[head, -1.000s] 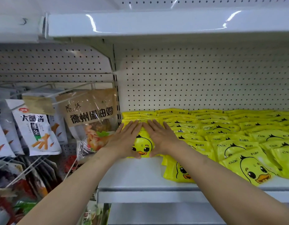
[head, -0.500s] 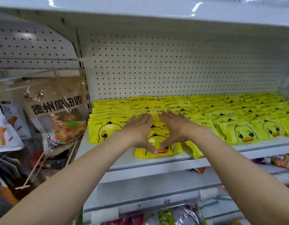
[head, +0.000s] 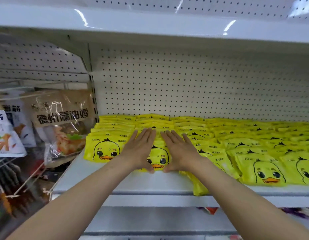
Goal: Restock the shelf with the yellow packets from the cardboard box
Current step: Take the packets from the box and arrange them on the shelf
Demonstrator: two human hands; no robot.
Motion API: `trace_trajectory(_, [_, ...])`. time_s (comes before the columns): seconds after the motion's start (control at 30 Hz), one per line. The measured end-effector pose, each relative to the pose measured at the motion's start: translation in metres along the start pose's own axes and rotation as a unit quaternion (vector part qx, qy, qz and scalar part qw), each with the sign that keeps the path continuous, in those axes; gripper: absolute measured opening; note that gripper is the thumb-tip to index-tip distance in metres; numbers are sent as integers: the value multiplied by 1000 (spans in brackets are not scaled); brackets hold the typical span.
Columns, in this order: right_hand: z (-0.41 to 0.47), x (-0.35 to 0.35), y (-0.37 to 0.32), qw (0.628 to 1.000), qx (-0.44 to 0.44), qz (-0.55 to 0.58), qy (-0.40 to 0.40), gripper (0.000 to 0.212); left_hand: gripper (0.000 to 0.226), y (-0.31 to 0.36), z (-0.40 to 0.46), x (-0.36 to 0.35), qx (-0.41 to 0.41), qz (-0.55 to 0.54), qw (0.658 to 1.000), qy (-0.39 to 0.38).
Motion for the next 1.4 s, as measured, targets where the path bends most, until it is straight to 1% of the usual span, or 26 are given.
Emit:
trace_trajectory(0.07, [7, 1, 4, 1000, 7, 15, -15, 134, 148, -3, 6, 0, 2, 18, 1000, 5])
trace_trajectory(0.17, [16, 5, 7, 1000, 23, 21, 1, 127, 150, -6, 12, 0, 9, 32, 999, 9])
trace_trajectory(0.23, [21, 4, 8, 999, 25, 21, 6, 128, 150, -8, 15, -1, 14, 34, 999, 14])
trace_trajectory(0.3, [26, 3, 9, 1000, 23, 13, 16, 129, 149, -9, 19, -1, 22, 29, 999, 25])
trace_trajectory(0.47, [42, 7, 14, 998, 11, -23, 59, 123, 148, -12, 36, 2, 46, 37, 997, 46])
trace_trajectory(0.7, [50, 9, 10, 997, -5, -6, 79, 118, 148, -24, 47, 2, 50, 38, 996, 62])
trace_trajectory(0.77, [46, 8, 11, 998, 0, -1, 62, 120, 149, -27, 44, 0, 35, 40, 997, 56])
trace_trajectory(0.83, [44, 6, 12, 999, 5, -1, 49, 123, 151, -33, 41, -1, 12, 33, 999, 35])
trace_trajectory(0.97, [44, 6, 12, 999, -4, 0, 52, 124, 149, -48, 39, -1, -3, 42, 999, -8])
trace_trajectory(1.07, [48, 8, 9, 998, -16, -12, 61, 125, 146, -50, 44, 0, -1, 58, 998, -4])
trace_trajectory(1.17, [50, 11, 5, 996, -28, -27, 86, 122, 145, -54, 48, 3, 7, 71, 997, 22])
trace_trajectory(1.23, [52, 10, 3, 995, -33, -28, 88, 122, 144, -55, 47, 1, 9, 73, 997, 29])
trace_trajectory(1.33, [49, 6, 3, 996, -28, -15, 80, 126, 145, -52, 43, -2, 3, 66, 998, 22])
trace_trajectory(1.4, [46, 3, 4, 997, -19, -3, 73, 128, 147, -50, 40, -2, 1, 31, 1000, 5])
Point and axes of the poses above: each hand's wrist, its own z-axis towards the middle knuckle, its own x-axis out of the back of the hand, y = z × x, the point moved 4 cm from there along z, towards the middle knuckle, and after that the axes turned 10 degrees about -y, right-handed, at the moved point
